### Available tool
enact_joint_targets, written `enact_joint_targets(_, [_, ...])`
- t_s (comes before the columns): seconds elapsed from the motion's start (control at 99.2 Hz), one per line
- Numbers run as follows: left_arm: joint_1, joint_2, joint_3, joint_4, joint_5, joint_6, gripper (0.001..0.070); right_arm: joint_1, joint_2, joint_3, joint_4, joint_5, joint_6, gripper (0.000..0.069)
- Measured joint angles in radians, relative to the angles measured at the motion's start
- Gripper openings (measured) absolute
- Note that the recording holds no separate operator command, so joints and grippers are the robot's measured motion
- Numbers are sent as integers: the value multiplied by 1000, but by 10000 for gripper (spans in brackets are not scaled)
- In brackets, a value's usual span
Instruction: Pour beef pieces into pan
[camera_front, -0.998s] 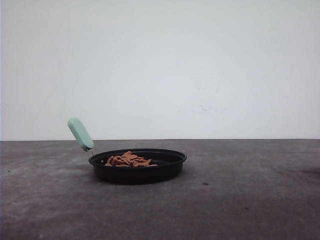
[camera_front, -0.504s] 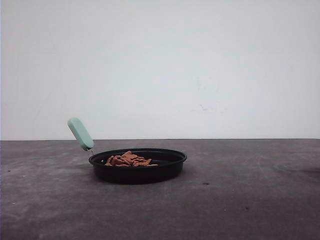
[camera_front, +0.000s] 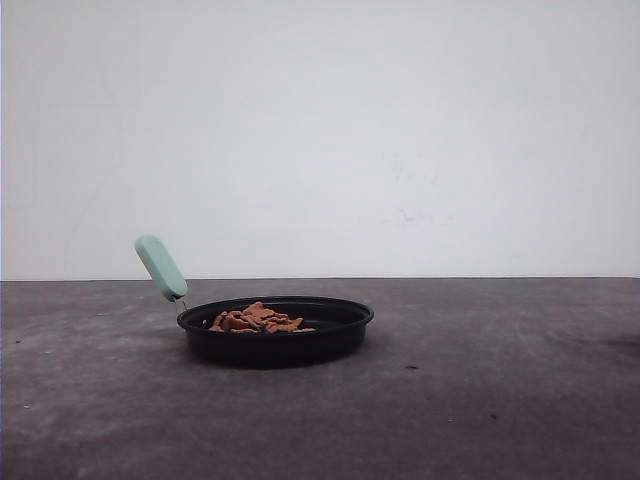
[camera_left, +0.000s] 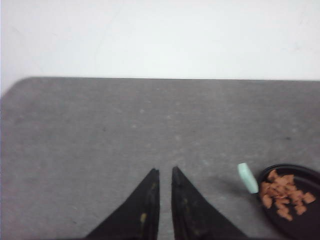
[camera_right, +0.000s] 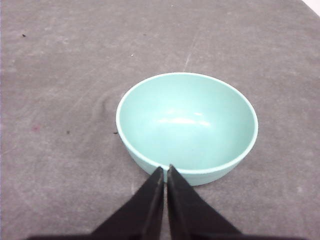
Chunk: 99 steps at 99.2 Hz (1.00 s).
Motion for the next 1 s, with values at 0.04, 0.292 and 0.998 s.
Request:
enact_joint_targets(0.04, [0, 0, 0, 0, 1, 11, 16, 0, 0, 0, 0, 0, 0, 7])
enact_joint_targets(0.292, [-3, -137, -274, 215, 39, 33, 16, 0, 0, 0, 0, 0, 0, 7])
enact_joint_targets(0.998, [60, -362, -720, 140, 56, -66, 16, 0, 0, 0, 0, 0, 0, 7])
